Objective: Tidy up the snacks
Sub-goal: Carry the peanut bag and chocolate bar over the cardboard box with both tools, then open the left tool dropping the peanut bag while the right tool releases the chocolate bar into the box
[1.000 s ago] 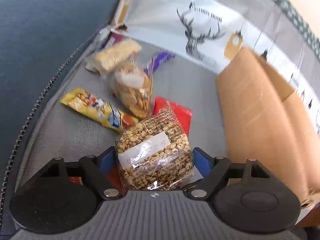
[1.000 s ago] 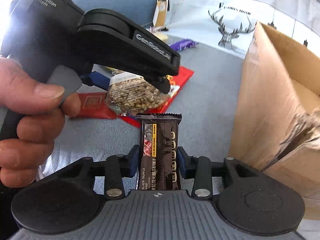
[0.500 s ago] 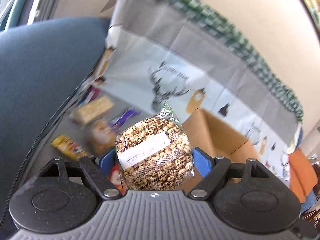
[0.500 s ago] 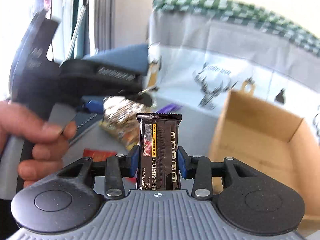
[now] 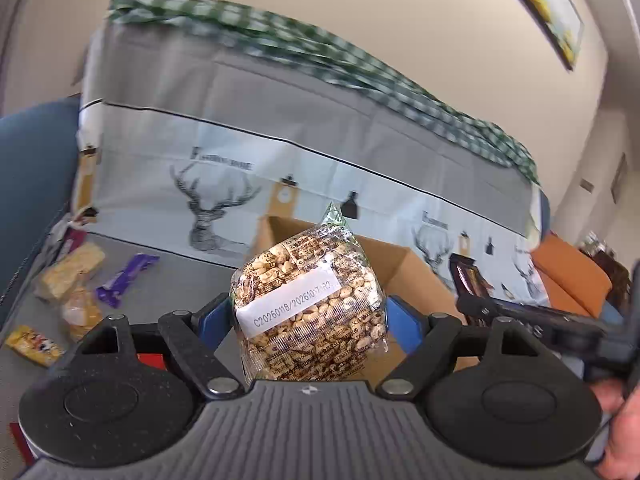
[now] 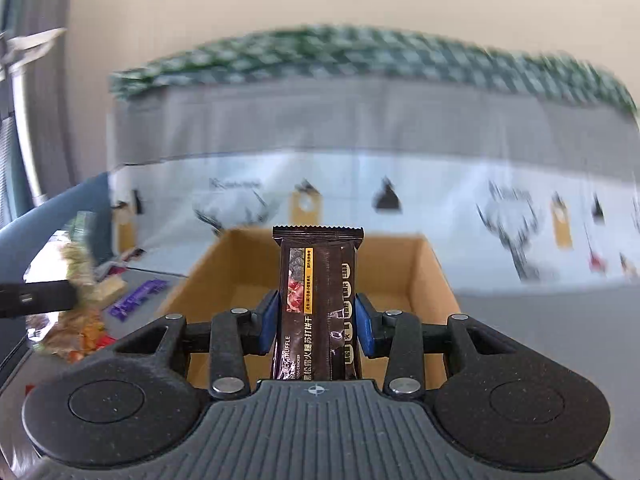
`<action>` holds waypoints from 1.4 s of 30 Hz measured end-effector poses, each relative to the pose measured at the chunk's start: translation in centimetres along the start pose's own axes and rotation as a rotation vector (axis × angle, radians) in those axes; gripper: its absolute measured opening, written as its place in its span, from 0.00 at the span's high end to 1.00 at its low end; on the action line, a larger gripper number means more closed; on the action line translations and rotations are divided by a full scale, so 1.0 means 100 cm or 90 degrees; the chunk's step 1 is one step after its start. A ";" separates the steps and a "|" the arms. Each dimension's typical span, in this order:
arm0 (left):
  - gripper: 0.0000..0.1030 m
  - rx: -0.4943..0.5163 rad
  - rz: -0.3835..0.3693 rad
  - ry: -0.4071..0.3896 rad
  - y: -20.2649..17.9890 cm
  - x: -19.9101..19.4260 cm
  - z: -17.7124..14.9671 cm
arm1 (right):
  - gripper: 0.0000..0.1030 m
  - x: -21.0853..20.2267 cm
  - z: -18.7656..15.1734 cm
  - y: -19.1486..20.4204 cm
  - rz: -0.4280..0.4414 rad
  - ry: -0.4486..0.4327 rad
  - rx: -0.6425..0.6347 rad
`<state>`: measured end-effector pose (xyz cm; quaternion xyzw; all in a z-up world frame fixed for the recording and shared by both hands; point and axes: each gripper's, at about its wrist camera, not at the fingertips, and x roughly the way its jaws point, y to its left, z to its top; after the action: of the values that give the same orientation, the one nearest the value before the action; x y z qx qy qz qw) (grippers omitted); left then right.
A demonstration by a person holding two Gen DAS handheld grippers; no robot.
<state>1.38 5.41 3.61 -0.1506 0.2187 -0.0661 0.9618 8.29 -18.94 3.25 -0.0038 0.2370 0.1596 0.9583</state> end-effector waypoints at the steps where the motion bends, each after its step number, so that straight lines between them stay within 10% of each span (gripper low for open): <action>1: 0.17 0.008 -0.004 0.001 -0.005 0.001 -0.002 | 0.60 -0.001 -0.001 -0.006 -0.007 -0.001 0.009; 42: 0.17 0.016 -0.068 0.059 -0.050 0.075 -0.013 | 0.60 0.010 -0.013 -0.025 -0.096 0.007 -0.007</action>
<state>7.20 -1.07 1.10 -0.1470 0.2536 -0.1273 0.9476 9.31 -21.13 1.45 -0.0279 0.2408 0.0884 0.9661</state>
